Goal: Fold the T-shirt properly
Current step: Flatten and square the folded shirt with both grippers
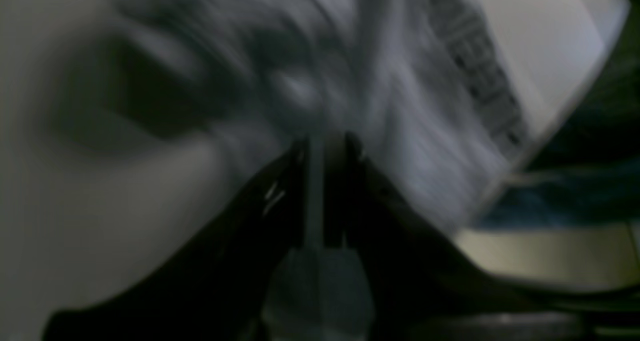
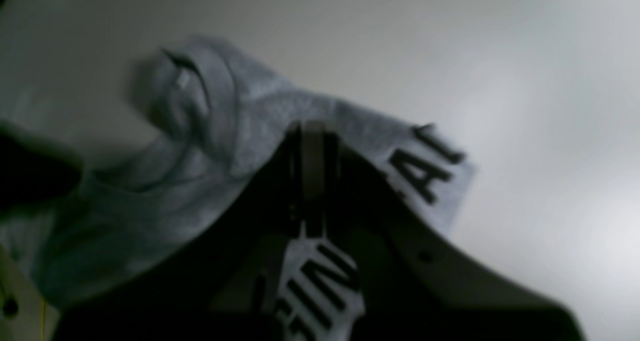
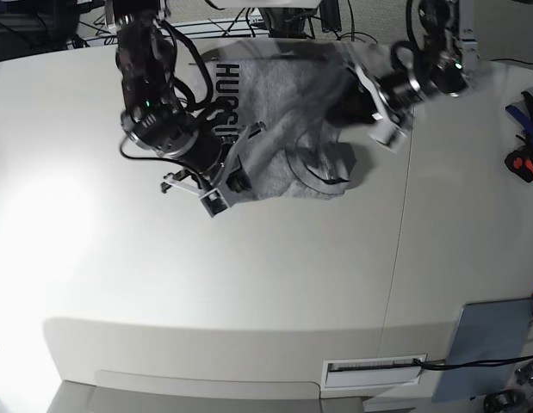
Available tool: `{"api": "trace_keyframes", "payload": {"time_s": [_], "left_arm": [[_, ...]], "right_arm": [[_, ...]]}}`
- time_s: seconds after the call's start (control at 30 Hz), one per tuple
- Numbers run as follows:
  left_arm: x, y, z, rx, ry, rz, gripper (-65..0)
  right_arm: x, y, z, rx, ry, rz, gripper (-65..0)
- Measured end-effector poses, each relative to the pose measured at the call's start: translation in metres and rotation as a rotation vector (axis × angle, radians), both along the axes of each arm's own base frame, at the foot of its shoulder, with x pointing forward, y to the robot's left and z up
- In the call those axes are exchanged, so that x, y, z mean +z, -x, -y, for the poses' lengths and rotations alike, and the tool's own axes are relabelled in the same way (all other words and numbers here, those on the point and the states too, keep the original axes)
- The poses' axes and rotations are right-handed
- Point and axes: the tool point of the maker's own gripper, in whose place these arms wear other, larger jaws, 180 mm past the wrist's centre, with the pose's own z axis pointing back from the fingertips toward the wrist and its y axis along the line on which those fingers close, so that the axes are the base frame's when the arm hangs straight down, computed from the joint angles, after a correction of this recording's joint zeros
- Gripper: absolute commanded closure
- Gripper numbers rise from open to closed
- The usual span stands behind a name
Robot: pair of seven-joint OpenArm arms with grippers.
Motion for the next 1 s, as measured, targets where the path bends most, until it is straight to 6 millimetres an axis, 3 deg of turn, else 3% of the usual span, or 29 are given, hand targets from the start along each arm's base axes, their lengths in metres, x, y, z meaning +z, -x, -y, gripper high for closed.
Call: {"api": "trace_keyframes", "payload": {"time_s": [0.17,0.3,0.43,0.7,1.0], "left_arm": [[-0.008,0.031,0.036,-0.122,0.027,-0.067,-3.6],[-0.018,0.058,0.054,-0.232,0.002,-0.133,-3.6],[-0.038,0.067,0.054,-0.253,-0.080,-0.142,-3.6],[-0.057,0.032,0.037,-0.130,-0.149,-0.082,-3.6],[-0.062,-0.048,0.023,-0.024,-0.166,0.032,-3.6]], "right_arm": [[-0.026,-0.022,0.007,-0.009,0.034,-0.061,0.0],[-0.062,-0.021,0.014,-0.013,0.067,-0.175,0.0],[-0.077,-0.022,0.024,-0.017,0.124,-0.196,0.0],[-0.079,-0.027,0.060,-0.052,0.216,-0.182,0.0],[-0.068,-0.019,0.118,-0.154,0.334,-0.172,0.0]]}}
